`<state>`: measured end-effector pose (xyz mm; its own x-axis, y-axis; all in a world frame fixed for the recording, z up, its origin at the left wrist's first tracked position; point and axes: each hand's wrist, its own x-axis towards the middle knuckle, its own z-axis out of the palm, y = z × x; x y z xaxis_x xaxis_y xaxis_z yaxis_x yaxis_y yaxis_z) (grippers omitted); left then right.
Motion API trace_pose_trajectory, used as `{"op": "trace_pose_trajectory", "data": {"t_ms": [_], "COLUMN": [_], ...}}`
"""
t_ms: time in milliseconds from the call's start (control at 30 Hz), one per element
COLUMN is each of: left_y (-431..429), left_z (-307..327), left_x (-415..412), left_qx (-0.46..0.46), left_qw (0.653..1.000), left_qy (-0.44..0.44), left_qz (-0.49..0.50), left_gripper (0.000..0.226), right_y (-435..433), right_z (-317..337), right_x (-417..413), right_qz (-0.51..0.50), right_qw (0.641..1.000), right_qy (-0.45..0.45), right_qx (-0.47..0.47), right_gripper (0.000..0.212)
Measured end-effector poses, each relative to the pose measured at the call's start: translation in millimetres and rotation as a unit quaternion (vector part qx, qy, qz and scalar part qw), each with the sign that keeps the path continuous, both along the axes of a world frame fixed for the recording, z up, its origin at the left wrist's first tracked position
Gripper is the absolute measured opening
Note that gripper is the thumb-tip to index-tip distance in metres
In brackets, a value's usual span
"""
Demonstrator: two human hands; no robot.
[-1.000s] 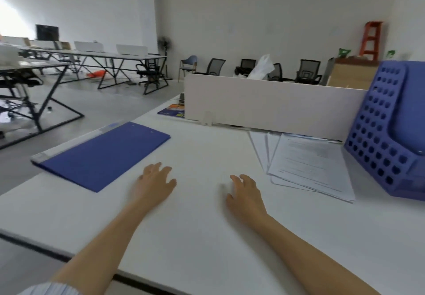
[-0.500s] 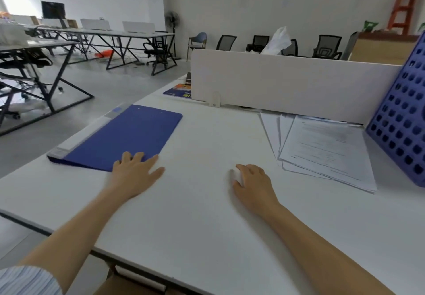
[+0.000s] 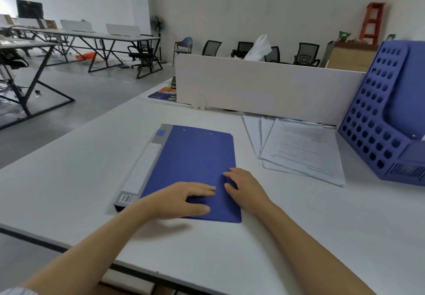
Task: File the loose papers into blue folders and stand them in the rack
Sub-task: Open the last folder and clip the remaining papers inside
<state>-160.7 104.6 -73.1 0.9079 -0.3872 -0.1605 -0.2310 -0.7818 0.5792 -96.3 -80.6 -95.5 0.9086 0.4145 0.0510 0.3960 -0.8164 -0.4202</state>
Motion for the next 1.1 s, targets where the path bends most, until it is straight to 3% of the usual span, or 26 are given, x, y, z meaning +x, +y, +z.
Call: {"op": "trace_pose_trajectory", "data": {"t_ms": [100,233,367,467,533,600,733,833,933,1033,1100], "left_y": [23.0,55.4,56.4,55.1,52.4,49.2,37.7,26.9,19.8,15.1,15.1], "left_z": [-3.7,0.0,-3.4,-6.1,-4.5,-6.9,-11.3,-18.6,-30.9,-32.2,-31.6], "left_x": [-4.7,-13.7,-19.9,-22.5,-23.7,-22.0,-19.0,-10.1,-0.5,4.7,4.3], "left_qx": [0.122,0.176,0.248,0.258,0.221,0.216,0.236,0.273,0.276,0.216,0.153], "left_qw": [0.986,0.978,0.965,0.963,0.970,0.964,0.945,0.910,0.885,0.869,0.858], "left_qy": [-0.112,-0.044,-0.038,-0.044,-0.084,-0.141,-0.222,-0.310,-0.374,-0.440,-0.477], "left_qz": [0.031,0.102,0.079,0.063,0.062,0.064,0.048,0.044,0.032,0.069,0.117], "left_gripper": [0.077,0.083,0.078,0.113,0.129,0.128,0.089,0.065,0.046,0.047,0.032], "right_y": [-3.4,-4.4,-10.0,-18.1,-28.0,-38.7,-46.2,-43.3,-47.3,-53.7,-57.0], "right_z": [0.2,2.0,6.1,11.6,13.9,16.0,19.6,23.6,25.3,27.2,26.2], "right_x": [0.0,5.6,9.0,6.9,6.8,7.2,14.2,17.4,19.7,21.0,22.3], "right_qz": [0.012,0.007,-0.040,-0.092,-0.129,-0.184,-0.244,-0.246,-0.241,-0.259,-0.271], "right_qw": [0.997,0.991,0.982,0.971,0.979,0.980,0.943,0.865,0.768,0.677,0.648], "right_qy": [-0.026,-0.039,-0.060,-0.109,-0.110,-0.063,0.031,0.137,0.207,0.227,0.222], "right_qx": [-0.066,-0.124,-0.174,-0.193,-0.112,0.037,0.224,0.416,0.556,0.651,0.676], "right_gripper": [0.040,0.041,0.036,0.020,0.021,0.028,0.037,0.038,0.019,0.014,0.021]}}
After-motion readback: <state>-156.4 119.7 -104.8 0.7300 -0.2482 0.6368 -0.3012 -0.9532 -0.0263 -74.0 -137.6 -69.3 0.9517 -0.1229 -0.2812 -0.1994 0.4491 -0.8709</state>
